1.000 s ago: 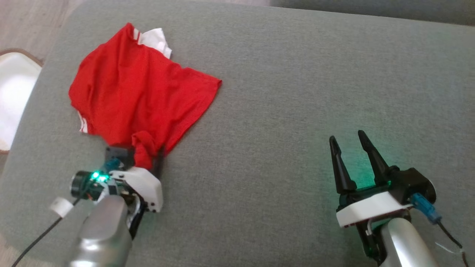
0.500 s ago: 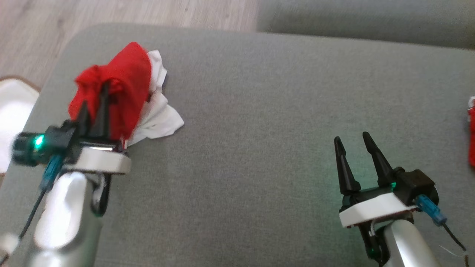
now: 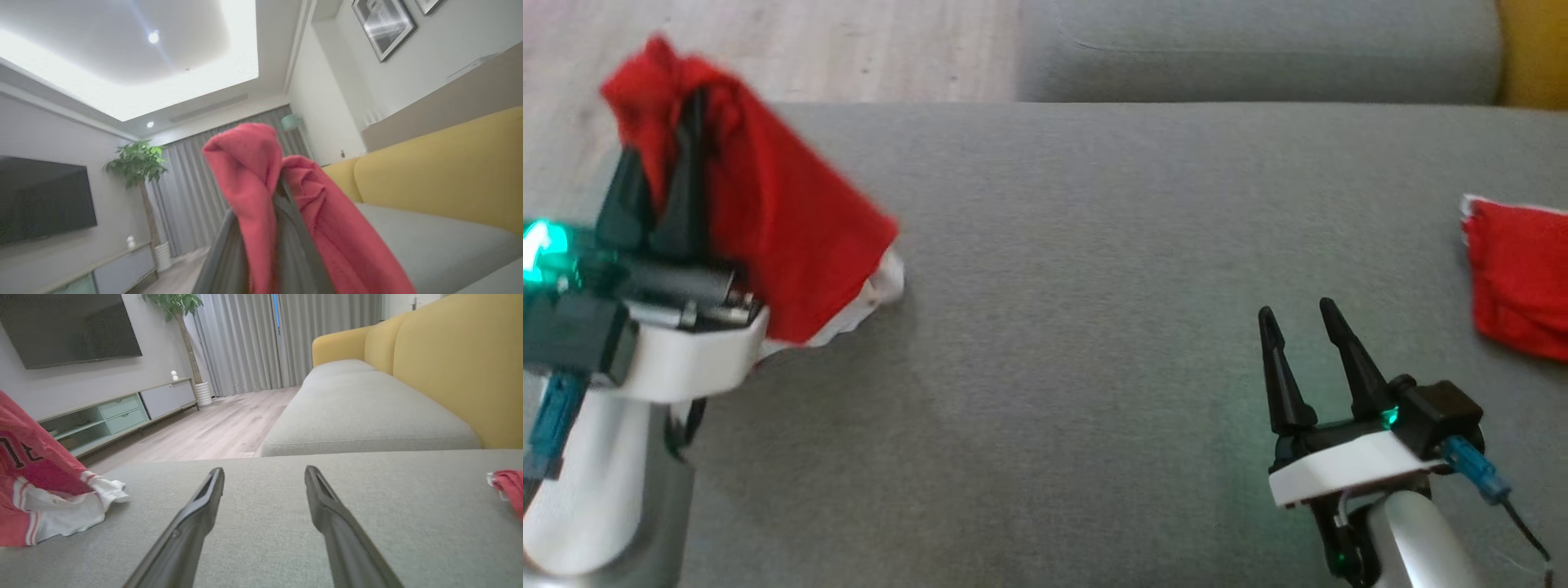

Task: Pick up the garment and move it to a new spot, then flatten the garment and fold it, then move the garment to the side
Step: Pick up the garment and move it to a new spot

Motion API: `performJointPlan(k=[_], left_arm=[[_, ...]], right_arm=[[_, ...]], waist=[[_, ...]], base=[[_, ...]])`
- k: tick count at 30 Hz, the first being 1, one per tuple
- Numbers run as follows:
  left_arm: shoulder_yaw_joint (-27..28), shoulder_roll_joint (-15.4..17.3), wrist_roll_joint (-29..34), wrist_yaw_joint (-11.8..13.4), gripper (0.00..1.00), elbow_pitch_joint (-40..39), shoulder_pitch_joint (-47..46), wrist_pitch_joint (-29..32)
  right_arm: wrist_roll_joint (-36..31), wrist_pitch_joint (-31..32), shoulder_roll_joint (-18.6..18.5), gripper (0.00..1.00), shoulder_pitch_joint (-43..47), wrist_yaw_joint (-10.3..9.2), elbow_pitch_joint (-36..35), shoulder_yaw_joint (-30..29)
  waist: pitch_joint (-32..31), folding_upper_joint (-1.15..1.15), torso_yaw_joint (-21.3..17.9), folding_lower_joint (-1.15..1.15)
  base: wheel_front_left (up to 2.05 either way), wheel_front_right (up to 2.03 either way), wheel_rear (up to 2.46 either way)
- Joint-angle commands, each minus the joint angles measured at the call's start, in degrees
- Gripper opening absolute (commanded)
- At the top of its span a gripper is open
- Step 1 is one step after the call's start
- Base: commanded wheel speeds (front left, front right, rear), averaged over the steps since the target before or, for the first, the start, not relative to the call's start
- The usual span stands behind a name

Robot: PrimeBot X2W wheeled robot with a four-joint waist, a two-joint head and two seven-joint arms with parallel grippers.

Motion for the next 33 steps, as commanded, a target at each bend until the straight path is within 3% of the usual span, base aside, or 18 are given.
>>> performJointPlan(k=[1,11,19,23,24,25,26,33], left_arm=[[0.9,2.1,0.8,-0.8,0.00,-3.4,-5.7,-0.2],[-9.9,2.1,1.3,-4.0,0.00,-1.1,-14.9,-0.2],[-21.6,1.5,-1.0,-4.5,0.00,7.9,-25.2,-0.2],[-23.8,0.8,-3.5,-4.5,0.00,13.3,-30.5,-0.2],[-23.9,0.4,-4.2,-4.5,0.07,14.4,-31.6,-0.2],[-24.0,0.0,-4.8,-4.5,0.59,15.6,-32.4,-0.2],[-24.0,-0.4,-5.6,-4.5,0.98,17.0,-33.0,-0.2],[-24.7,-1.7,-7.7,-4.5,1.00,21.0,-32.9,-0.2]], right_arm=[[0.3,-0.6,-0.2,1.00,-2.4,0.21,-2.2,1.0],[1.9,-0.6,-0.2,1.00,-5.6,0.21,-3.8,1.5],[5.0,-0.6,-0.2,1.00,-8.8,0.21,-6.1,4.4],[6.6,-0.6,-0.2,1.00,-9.9,0.21,-7.0,6.1],[6.9,-0.6,-0.2,1.00,-10.1,0.21,-7.2,6.2],[7.1,-0.6,-0.2,1.00,-10.2,0.21,-7.3,6.3],[7.2,-0.6,-0.2,1.00,-10.3,0.21,-7.5,6.4],[5.9,-0.6,-0.2,1.00,-10.0,0.21,-7.4,5.1]], waist=[[1.2,0.00,-2.5,0.00],[4.3,0.00,-11.6,0.00],[9.5,0.00,-21.2,0.00],[12.0,0.00,-24.9,0.00],[12.4,0.00,-25.5,0.00],[12.7,0.00,-25.8,0.00],[13.0,0.00,-26.0,0.00],[12.4,0.00,-23.7,0.00]], base=[[0.00,0.00,0.00],[0.00,0.00,0.00],[0.00,0.00,0.00],[0.00,0.00,0.00],[0.00,0.00,0.00],[0.00,0.00,0.00],[0.00,0.00,0.00],[0.00,0.00,0.00]])
